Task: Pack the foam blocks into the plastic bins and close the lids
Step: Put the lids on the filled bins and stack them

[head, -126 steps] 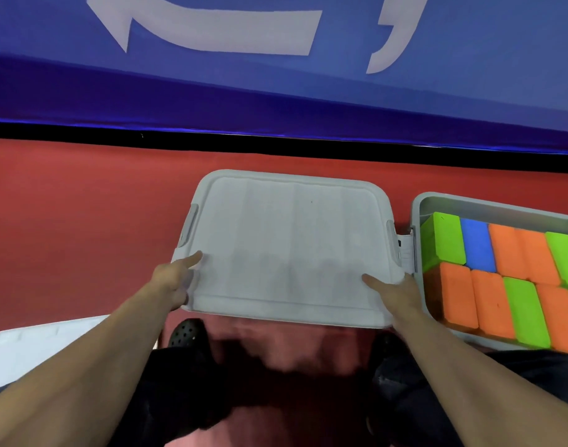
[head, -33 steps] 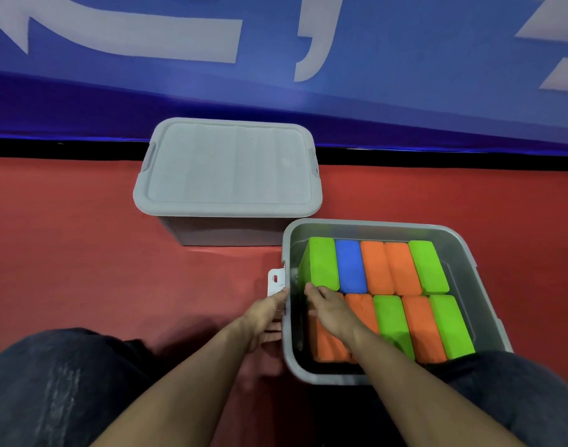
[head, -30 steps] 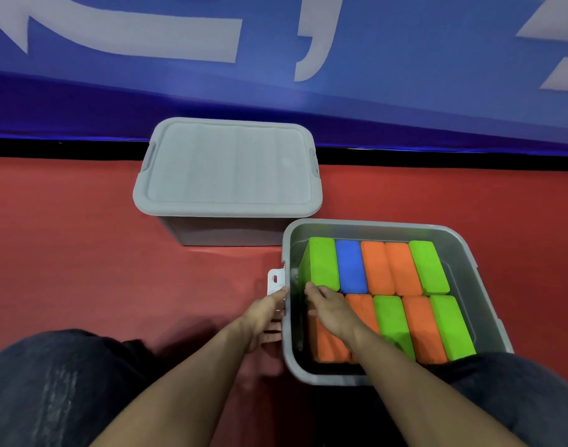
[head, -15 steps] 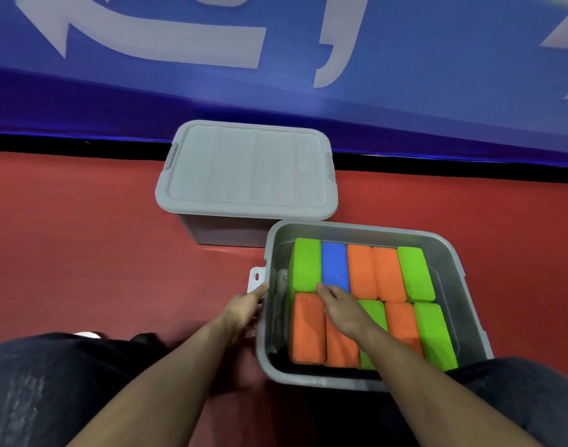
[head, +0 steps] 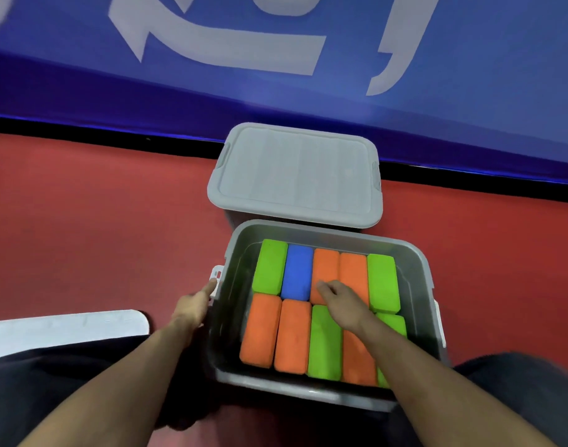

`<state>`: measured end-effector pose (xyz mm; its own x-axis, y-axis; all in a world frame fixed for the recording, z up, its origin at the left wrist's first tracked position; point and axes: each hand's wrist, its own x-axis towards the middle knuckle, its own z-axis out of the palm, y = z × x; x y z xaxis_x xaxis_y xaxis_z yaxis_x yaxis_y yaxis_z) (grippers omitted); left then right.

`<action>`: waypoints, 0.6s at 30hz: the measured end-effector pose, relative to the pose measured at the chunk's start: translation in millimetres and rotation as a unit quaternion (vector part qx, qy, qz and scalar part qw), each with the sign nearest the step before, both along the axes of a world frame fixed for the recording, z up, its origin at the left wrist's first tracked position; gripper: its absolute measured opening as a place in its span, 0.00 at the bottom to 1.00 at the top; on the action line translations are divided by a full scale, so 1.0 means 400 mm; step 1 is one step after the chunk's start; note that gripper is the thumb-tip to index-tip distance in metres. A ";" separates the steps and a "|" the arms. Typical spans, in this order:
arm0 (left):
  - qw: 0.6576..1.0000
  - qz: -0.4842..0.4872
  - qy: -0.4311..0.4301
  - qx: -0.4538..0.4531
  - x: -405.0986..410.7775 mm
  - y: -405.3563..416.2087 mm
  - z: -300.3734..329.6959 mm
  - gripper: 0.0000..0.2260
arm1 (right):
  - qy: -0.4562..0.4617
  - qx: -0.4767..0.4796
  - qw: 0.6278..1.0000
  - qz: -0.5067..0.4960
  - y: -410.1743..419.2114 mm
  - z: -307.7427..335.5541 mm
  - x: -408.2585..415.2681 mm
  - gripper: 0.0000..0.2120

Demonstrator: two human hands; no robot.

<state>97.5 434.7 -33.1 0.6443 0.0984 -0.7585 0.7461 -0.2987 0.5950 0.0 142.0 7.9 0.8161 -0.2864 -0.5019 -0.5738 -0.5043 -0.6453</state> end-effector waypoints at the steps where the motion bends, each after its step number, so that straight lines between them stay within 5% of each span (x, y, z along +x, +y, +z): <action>1: 1.000 0.015 -0.005 0.009 0.004 0.023 0.001 0.32 | 0.002 -0.001 1.000 0.008 0.015 0.006 0.009 0.19; 7: 0.996 0.040 -0.034 0.070 0.017 0.106 -0.028 0.45 | 0.006 0.015 0.999 0.052 0.104 0.031 0.073 0.22; 12: 0.995 0.056 -0.043 0.075 0.018 0.117 0.002 0.37 | -0.008 0.002 0.996 0.084 0.163 0.026 0.124 0.26; 15: 0.997 0.048 -0.017 0.066 0.026 0.136 -0.001 0.42 | -0.009 -0.059 0.990 0.129 0.182 0.022 0.134 0.30; 18: 0.993 -0.001 -0.055 0.102 0.030 0.116 0.065 0.36 | -0.029 -0.130 0.977 0.170 0.200 0.024 0.128 0.33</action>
